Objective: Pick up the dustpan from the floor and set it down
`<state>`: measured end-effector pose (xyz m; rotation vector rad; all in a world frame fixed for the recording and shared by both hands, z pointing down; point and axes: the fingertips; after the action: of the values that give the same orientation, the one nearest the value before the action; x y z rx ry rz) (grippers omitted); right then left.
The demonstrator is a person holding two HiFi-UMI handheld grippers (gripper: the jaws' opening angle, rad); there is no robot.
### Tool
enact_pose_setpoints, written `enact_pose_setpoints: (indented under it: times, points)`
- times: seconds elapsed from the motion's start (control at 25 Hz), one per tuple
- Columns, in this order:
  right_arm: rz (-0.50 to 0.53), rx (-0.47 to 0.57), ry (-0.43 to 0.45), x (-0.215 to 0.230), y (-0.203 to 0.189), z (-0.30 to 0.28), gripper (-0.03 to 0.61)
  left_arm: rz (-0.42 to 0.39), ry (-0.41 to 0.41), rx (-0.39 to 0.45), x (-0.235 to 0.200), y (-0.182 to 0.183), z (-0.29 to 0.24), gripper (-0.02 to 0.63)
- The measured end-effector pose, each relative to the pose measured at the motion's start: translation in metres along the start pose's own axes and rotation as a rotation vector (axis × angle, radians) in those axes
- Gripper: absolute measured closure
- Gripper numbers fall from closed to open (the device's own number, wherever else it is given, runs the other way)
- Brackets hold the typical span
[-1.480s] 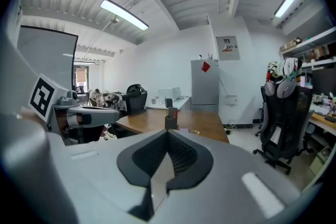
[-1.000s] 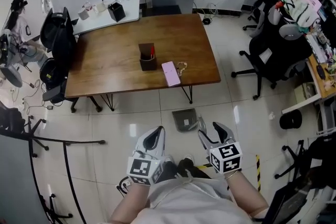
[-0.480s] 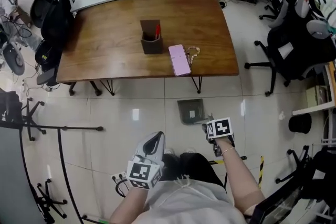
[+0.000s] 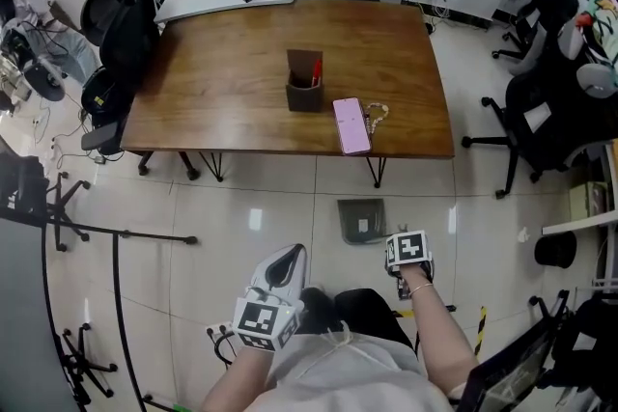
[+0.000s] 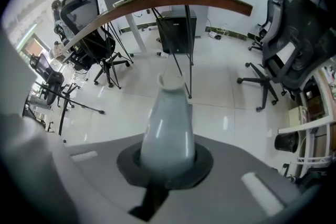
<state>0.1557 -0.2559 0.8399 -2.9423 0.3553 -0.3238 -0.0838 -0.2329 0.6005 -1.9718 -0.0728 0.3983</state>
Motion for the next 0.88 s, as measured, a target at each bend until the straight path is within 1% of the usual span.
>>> enact_pose_setpoints:
  times: [0.08,0.12,0.2,0.28,0.36,0.48,0.64,0.76,0.88]
  points:
    - [-0.006,0.032,0.022,-0.011,0.003,0.02,0.578,0.001,-0.015,-0.016,0.003,0.004,0.007,0.598]
    - [-0.01,0.039,0.018,-0.015,0.002,0.035,0.578,0.003,-0.025,-0.026,0.005,0.008,0.012,0.598]
    - [-0.015,0.035,0.011,-0.025,-0.005,0.071,0.578,0.002,-0.054,-0.05,0.012,0.019,0.025,0.598]
    - [-0.015,0.034,0.024,-0.04,-0.015,0.106,0.578,-0.006,-0.09,-0.07,0.018,0.032,0.039,0.598]
    - [-0.017,0.049,0.045,-0.058,-0.026,0.136,0.578,-0.026,-0.121,-0.073,0.021,0.044,0.053,0.598]
    - [-0.02,0.094,0.077,-0.081,-0.046,0.174,0.578,-0.061,-0.129,-0.032,0.02,0.057,0.069,0.598]
    - [-0.002,0.165,0.109,-0.098,-0.076,0.208,0.578,-0.073,-0.12,0.026,0.027,0.063,0.096,0.598]
    - [0.023,0.211,0.134,-0.107,-0.098,0.228,0.578,-0.091,-0.109,0.057,0.04,0.057,0.125,0.598]
    - [0.057,0.247,0.172,-0.121,-0.124,0.245,0.578,-0.101,-0.084,0.077,0.055,0.042,0.163,0.598]
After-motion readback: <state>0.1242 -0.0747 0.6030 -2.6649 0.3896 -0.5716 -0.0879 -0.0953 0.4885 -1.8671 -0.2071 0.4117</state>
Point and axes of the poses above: the fingertips, and each gripper's own axes: z backward along the fingers, x to its right, y out of its top, and after that the axes turned 7 degrees about y, right-handed
